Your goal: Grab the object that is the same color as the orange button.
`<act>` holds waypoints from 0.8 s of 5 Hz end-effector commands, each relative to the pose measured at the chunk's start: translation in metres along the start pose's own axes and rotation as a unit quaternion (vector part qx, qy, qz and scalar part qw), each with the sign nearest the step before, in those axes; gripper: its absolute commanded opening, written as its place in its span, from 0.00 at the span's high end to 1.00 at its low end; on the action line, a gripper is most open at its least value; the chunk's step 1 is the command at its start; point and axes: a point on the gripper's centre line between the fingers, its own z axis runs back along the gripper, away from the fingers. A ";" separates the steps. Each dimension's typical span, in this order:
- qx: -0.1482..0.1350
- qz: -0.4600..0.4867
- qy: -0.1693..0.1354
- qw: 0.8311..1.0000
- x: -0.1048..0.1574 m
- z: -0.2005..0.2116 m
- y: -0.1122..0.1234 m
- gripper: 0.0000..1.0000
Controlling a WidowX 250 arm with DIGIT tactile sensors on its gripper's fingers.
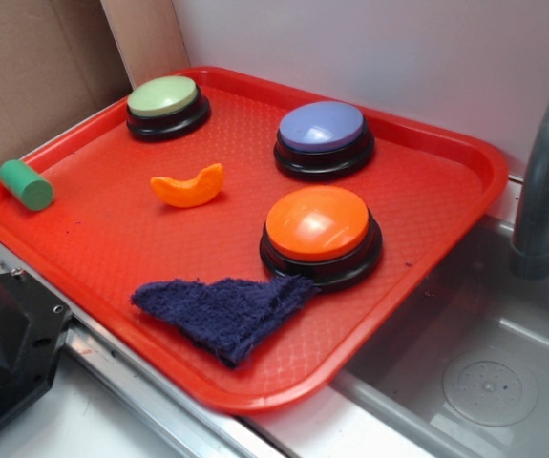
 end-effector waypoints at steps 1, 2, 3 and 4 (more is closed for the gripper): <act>0.000 0.000 0.000 1.000 0.000 0.000 0.000 0.00; 0.061 0.015 0.045 0.997 0.031 -0.048 0.032 0.00; 0.045 -0.055 0.041 0.997 0.063 -0.099 0.042 0.00; 0.009 -0.120 0.017 0.993 0.079 -0.144 0.037 0.00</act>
